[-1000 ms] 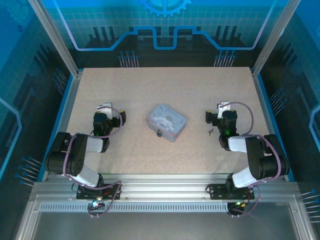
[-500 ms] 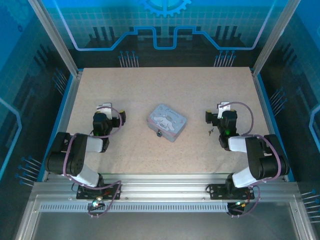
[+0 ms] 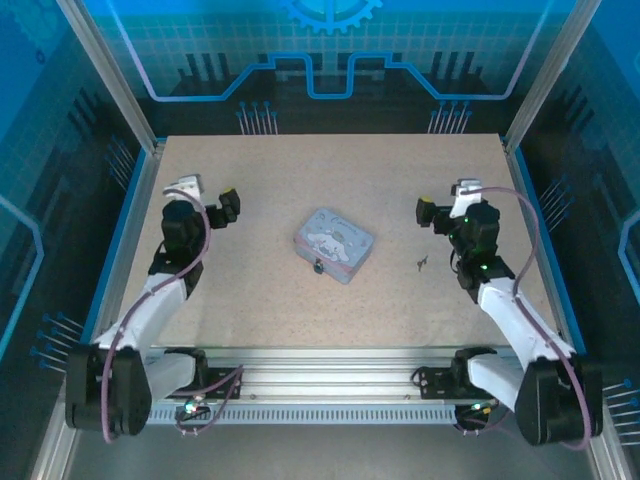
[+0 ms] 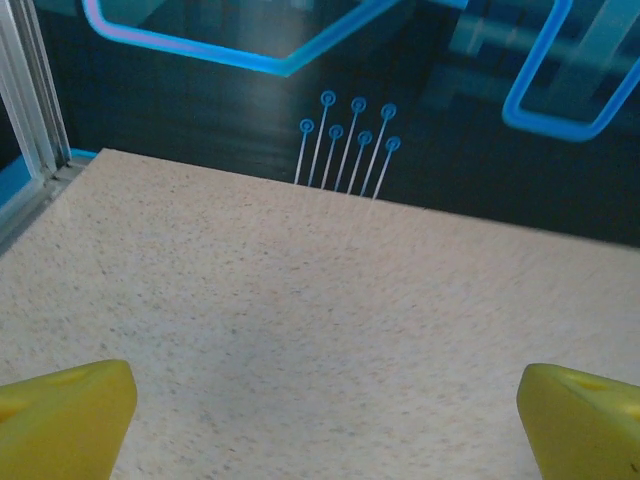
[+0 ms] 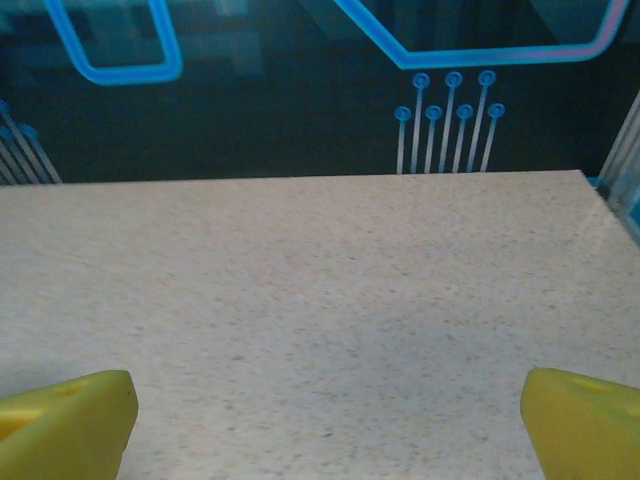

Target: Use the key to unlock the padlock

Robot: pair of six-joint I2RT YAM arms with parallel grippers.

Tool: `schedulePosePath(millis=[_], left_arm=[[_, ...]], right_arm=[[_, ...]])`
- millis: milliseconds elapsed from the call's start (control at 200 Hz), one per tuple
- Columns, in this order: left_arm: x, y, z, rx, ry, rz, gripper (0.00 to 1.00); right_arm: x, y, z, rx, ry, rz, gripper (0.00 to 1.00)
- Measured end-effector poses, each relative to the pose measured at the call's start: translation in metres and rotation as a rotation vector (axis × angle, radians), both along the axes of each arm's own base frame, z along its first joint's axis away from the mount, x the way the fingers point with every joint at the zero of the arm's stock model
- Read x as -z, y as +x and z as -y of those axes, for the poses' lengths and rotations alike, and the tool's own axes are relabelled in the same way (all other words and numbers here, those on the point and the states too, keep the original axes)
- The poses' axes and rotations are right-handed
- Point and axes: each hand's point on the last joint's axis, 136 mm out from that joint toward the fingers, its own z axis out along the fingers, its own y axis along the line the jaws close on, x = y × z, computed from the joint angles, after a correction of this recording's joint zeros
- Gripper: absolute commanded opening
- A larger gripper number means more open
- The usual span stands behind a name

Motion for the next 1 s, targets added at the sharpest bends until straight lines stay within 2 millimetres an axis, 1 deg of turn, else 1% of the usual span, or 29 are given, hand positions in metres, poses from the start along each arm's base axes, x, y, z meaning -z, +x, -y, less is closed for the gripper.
schedulePosePath(millis=[75, 125, 195, 245, 345, 415, 460, 505, 640, 755, 881, 1001], left_arm=[[-0.01, -0.012, 0.002, -0.009, -0.113, 0.018, 0.99], [-0.015, -0.019, 0.007, 0.011, -0.183, 0.033, 0.99], [-0.014, -0.025, 0.017, 0.052, -0.265, 0.018, 0.99], [-0.009, -0.027, 0.025, 0.085, -0.319, -0.015, 0.99], [0.012, -0.031, 0.043, 0.146, -0.41, -0.121, 0.99], [0.028, -0.033, 0.056, 0.179, -0.457, -0.212, 0.98], [0.037, -0.035, 0.066, 0.202, -0.471, -0.268, 0.97], [0.044, -0.036, 0.077, 0.23, -0.475, -0.316, 0.93], [0.067, -0.036, 0.113, 0.318, -0.477, -0.46, 0.91], [0.087, -0.028, 0.135, 0.358, -0.468, -0.568, 0.9], [0.103, -0.015, 0.152, 0.382, -0.455, -0.643, 0.9], [0.113, 0.003, 0.164, 0.41, -0.447, -0.695, 0.9]], right_arm=[[-0.015, -0.011, -0.002, 0.014, 0.115, -0.028, 1.0], [-0.025, -0.017, -0.002, 0.02, 0.192, -0.046, 1.0], [-0.034, -0.025, -0.003, 0.023, 0.284, -0.063, 1.0], [-0.032, -0.031, -0.007, 0.011, 0.335, -0.092, 1.0], [-0.017, -0.045, -0.022, -0.041, 0.409, -0.192, 1.0], [-0.006, -0.055, -0.03, -0.067, 0.45, -0.259, 0.95], [-0.001, -0.061, -0.035, -0.085, 0.468, -0.293, 0.94], [0.004, -0.067, -0.041, -0.103, 0.487, -0.33, 0.92], [0.026, -0.085, -0.064, -0.16, 0.504, -0.446, 0.91], [0.052, -0.104, -0.083, -0.201, 0.499, -0.551, 0.92], [0.078, -0.122, -0.095, -0.217, 0.504, -0.646, 0.91], [0.093, -0.138, -0.104, -0.229, 0.511, -0.7, 0.91]])
